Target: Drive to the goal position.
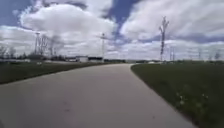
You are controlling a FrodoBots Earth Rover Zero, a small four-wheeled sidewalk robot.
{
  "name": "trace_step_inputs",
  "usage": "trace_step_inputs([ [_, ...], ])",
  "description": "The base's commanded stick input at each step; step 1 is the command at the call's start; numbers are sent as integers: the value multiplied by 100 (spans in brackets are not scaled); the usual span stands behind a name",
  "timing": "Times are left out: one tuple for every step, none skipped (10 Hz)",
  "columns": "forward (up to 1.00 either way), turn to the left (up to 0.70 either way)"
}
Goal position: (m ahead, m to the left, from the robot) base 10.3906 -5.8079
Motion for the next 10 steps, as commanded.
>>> trace_step_inputs([
  [100, 0],
  [100, 0],
  [100, 0],
  [100, 0],
  [100, 0],
  [100, 0],
  [100, 0],
  [100, 0],
  [100, 0],
  [100, 0],
])
